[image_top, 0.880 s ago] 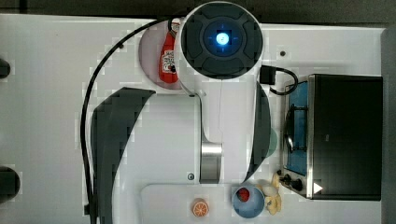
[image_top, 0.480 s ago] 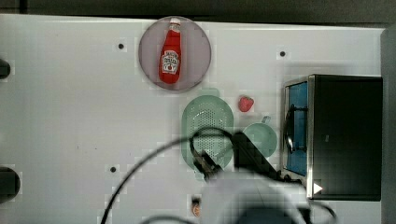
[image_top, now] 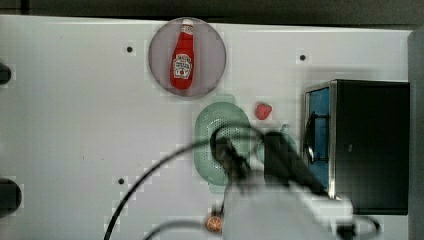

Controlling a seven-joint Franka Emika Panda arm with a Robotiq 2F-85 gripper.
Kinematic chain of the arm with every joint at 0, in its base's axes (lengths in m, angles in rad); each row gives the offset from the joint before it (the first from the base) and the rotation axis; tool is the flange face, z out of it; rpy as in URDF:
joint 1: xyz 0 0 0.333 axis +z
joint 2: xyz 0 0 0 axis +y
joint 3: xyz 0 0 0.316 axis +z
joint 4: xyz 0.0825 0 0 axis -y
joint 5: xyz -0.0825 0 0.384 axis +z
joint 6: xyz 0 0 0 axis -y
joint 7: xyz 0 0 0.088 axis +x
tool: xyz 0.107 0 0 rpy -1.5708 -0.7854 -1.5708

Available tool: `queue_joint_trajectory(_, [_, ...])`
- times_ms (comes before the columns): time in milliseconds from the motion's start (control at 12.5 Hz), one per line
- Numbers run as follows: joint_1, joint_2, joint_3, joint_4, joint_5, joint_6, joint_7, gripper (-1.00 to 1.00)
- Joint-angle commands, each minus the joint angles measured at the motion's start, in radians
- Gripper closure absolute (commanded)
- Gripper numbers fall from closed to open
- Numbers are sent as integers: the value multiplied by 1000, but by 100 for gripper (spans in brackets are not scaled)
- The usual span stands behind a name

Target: Drag strainer right to left.

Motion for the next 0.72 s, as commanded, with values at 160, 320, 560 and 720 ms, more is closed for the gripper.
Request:
queue_joint_trajectory(160, [4, 264, 10, -90, -6, 120, 129, -100])
queue_joint_trajectory(320, [5, 362, 16, -107, -6, 200, 242, -100])
queue_joint_trajectory(560, [5, 488, 26, -147, -6, 392, 377, -100])
queue_joint_trajectory(720, [6, 558, 30, -191, -6, 520, 470, -100])
